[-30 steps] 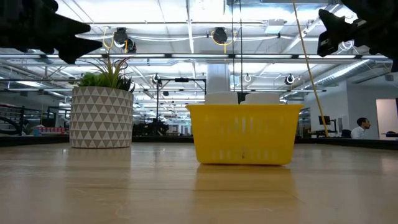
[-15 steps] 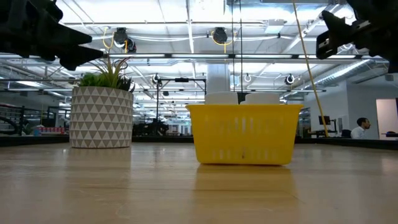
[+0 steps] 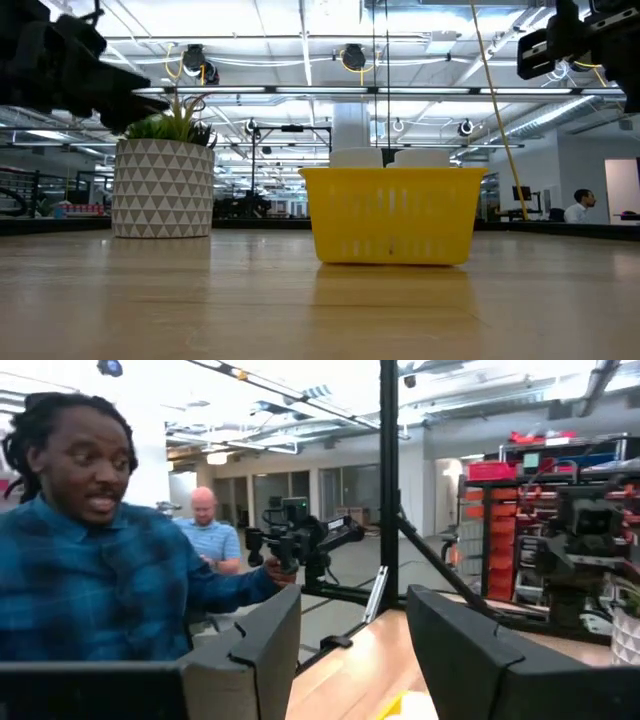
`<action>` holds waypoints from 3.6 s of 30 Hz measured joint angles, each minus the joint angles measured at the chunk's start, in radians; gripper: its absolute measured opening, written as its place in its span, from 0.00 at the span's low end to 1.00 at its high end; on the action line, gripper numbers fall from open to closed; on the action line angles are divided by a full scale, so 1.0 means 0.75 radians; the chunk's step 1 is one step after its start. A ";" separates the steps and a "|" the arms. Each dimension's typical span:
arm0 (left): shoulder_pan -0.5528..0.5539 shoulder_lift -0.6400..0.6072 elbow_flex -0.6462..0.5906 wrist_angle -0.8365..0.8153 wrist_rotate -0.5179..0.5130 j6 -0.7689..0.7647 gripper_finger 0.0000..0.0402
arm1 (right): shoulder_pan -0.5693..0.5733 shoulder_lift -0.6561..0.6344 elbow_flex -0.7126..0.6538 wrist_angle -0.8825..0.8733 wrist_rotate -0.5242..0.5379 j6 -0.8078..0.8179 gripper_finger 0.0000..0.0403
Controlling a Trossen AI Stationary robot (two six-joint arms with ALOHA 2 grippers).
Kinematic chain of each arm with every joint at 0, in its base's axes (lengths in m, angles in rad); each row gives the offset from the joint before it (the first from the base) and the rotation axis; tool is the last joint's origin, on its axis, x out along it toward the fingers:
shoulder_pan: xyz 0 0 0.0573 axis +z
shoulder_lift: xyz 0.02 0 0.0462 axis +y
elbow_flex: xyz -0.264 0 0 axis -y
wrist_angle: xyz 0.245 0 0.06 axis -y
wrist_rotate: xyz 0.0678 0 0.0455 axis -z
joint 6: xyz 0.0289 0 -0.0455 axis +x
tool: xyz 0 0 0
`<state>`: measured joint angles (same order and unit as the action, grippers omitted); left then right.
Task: Pick and place pill bottles into a basket
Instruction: Return to Home Position
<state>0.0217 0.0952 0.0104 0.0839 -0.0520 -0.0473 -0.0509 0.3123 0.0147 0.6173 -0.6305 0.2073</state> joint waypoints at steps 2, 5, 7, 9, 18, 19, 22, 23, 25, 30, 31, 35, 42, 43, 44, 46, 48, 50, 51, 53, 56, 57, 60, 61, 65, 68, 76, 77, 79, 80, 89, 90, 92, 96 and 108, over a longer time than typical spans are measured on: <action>0.009 0.017 -0.001 -0.045 0.002 -0.048 0.79 | 0.021 0.016 0.000 0.012 0.002 -0.018 0.44; 0.011 0.020 -0.001 -0.023 0.029 -0.051 0.79 | 0.045 0.040 0.000 0.070 0.002 -0.026 0.44; 0.010 0.019 -0.001 0.012 0.061 -0.025 0.80 | 0.062 0.055 0.000 0.086 0.003 -0.050 0.44; 0.010 0.020 -0.001 0.022 0.071 -0.011 0.80 | 0.077 0.077 0.000 0.090 0.009 -0.067 0.44; 0.010 0.020 -0.001 0.006 0.070 -0.020 0.78 | 0.173 0.268 0.000 0.138 0.554 -0.145 0.43; 0.010 0.020 -0.001 0.002 0.070 -0.020 0.78 | 0.181 0.288 0.000 0.176 0.566 -0.174 0.44; 0.010 0.020 -0.001 -0.017 0.070 -0.026 0.79 | 0.181 0.317 0.000 0.279 0.569 -0.180 0.44; 0.010 0.020 -0.001 -0.024 0.070 -0.034 0.80 | 0.177 0.316 0.000 0.284 0.570 -0.158 0.44; 0.010 0.020 -0.001 -0.046 0.070 -0.045 0.80 | 0.164 0.308 0.000 0.269 0.568 -0.102 0.44; 0.010 0.020 0.000 -0.065 0.070 -0.046 0.80 | 0.130 0.249 0.000 0.172 0.559 -0.047 0.44; 0.010 0.020 0.000 -0.065 0.069 -0.047 0.80 | 0.128 0.227 0.000 0.147 0.556 -0.037 0.44; 0.010 0.020 0.000 -0.069 0.070 -0.051 0.79 | 0.122 0.105 0.019 -0.058 0.551 -0.004 0.44; 0.010 0.020 0.000 -0.070 0.070 -0.049 0.81 | 0.122 -0.131 0.092 -0.438 0.568 -0.083 0.43; 0.010 0.020 0.000 -0.071 0.071 -0.049 0.82 | 0.122 -0.160 0.096 -0.449 0.580 -0.096 0.43; 0.010 0.020 0.000 -0.071 0.070 -0.049 0.82 | 0.122 -0.186 0.098 -0.471 0.599 -0.109 0.43; 0.010 0.020 0.000 -0.071 0.071 -0.049 0.81 | 0.122 -0.230 0.101 -0.520 0.639 -0.132 0.44; 0.010 0.020 0.000 -0.073 0.070 -0.049 0.80 | 0.122 -0.264 0.100 -0.584 0.674 -0.153 0.43; 0.010 0.020 0.001 -0.077 0.070 -0.051 0.80 | 0.122 -0.285 0.100 -0.598 0.703 -0.158 0.44; 0.010 0.020 0.001 -0.077 0.071 -0.051 0.79 | 0.122 -0.292 0.100 -0.601 0.706 -0.158 0.44; 0.010 0.020 0.001 -0.077 0.070 -0.055 0.79 | 0.122 -0.299 0.089 -0.602 0.710 -0.158 0.44; 0.010 0.020 0.001 -0.085 0.071 -0.054 0.79 | 0.122 -0.297 0.063 -0.585 0.752 -0.166 0.44; 0.010 0.020 0.002 -0.094 0.071 -0.053 0.79 | 0.122 -0.297 0.054 -0.555 0.773 -0.169 0.44; 0.010 0.029 0.002 -0.096 0.070 -0.055 0.80 | 0.122 -0.299 0.043 -0.522 0.808 -0.161 0.44; 0.010 0.031 0.002 -0.096 0.070 -0.055 0.80 | 0.122 -0.297 0.042 -0.522 0.807 -0.156 0.44; 0.010 0.032 0.002 -0.094 0.070 0.000 0.79 | 0.123 -0.298 0.041 -0.510 0.804 -0.140 0.44; 0.010 0.032 0.002 -0.085 0.069 0.018 0.78 | 0.123 -0.298 0.041 -0.508 0.805 -0.130 0.43; 0.010 0.032 0.001 -0.071 0.065 0.017 0.80 | 0.123 -0.297 0.039 -0.510 0.805 -0.128 0.44; 0.010 0.032 0.001 -0.071 0.066 0.017 0.80 | 0.123 -0.297 0.039 -0.510 0.805 -0.128 0.44; 0.010 0.032 0.001 -0.070 0.066 0.017 0.80 | 0.123 -0.297 0.039 -0.510 0.805 -0.128 0.44; 0.010 0.032 0.001 -0.070 0.066 0.017 0.80 | 0.123 -0.297 0.039 -0.510 0.805 -0.128 0.44; 0.010 0.032 0.001 -0.069 0.066 0.017 0.79 | 0.123 -0.297 0.038 -0.510 0.805 -0.128 0.44; 0.010 0.032 0.001 -0.069 0.066 0.017 0.79 | 0.123 -0.297 0.038 -0.511 0.805 -0.128 0.44; 0.010 0.032 0.001 -0.068 0.066 0.017 0.80 | 0.123 -0.297 0.038 -0.510 0.805 -0.128 0.44; 0.010 0.032 0.001 -0.068 0.066 0.018 0.80 | 0.123 -0.297 0.038 -0.511 0.805 -0.128 0.44; 0.010 0.032 0.001 -0.067 0.066 0.018 0.80 | 0.123 -0.297 0.037 -0.510 0.805 -0.128 0.43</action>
<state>0.0293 0.1188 0.0109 0.0334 -0.0021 -0.0341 0.0410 0.0898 0.0425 0.2347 -0.0269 0.1112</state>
